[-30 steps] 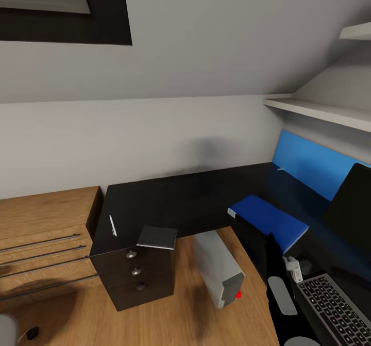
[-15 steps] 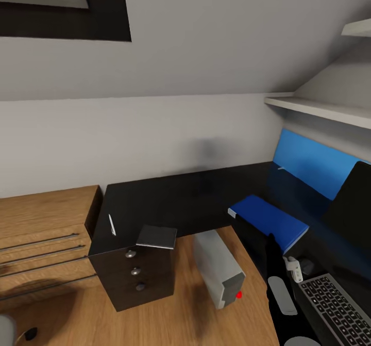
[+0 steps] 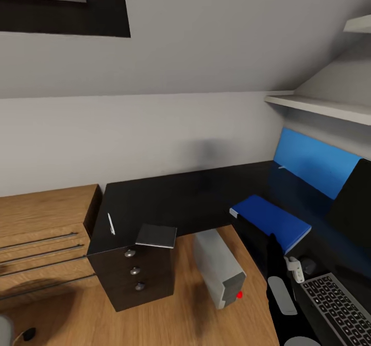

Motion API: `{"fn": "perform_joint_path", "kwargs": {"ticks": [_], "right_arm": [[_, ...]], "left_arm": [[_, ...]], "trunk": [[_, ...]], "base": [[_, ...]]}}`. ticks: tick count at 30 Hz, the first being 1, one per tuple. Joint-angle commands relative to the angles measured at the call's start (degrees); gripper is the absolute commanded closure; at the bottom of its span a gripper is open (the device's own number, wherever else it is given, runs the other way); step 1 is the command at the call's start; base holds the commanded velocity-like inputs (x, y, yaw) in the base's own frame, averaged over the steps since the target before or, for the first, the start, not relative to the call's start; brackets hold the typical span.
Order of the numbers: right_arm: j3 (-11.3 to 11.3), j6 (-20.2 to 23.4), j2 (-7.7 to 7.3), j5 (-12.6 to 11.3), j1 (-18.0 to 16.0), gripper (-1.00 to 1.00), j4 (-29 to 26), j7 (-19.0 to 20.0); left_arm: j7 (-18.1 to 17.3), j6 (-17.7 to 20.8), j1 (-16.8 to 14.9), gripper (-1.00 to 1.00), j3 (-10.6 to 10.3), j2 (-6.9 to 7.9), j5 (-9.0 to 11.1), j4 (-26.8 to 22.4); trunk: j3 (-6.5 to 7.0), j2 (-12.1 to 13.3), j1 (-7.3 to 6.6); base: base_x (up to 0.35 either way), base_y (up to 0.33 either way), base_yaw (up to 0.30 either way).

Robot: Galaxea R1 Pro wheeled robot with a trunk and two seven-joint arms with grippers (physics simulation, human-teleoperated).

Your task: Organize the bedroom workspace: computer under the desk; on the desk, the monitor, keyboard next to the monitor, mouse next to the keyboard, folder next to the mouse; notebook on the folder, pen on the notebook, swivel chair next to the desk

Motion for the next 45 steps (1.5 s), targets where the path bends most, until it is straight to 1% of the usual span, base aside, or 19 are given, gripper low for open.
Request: {"fn": "perform_joint_path", "kwargs": {"ticks": [1,45], "right_arm": [[-0.1,-0.2,0.05,-0.7,0.0,1.0,0.0,0.4],[-0.1,-0.6,-0.03,-0.7,0.0,1.0,0.0,0.1]], "left_arm": [[0.4,-0.3,-0.1,-1.0,-0.5,0.06,0.2,-0.2],[0.3,-0.3,-0.1,-1.0,-0.5,0.06,0.2,-0.2]], "trunk": [[-0.26,-0.5,0.24],[-8.16,-18.1,9.9]], "base": [[0.0,0.0,0.0],[0.0,0.0,0.0]]}}
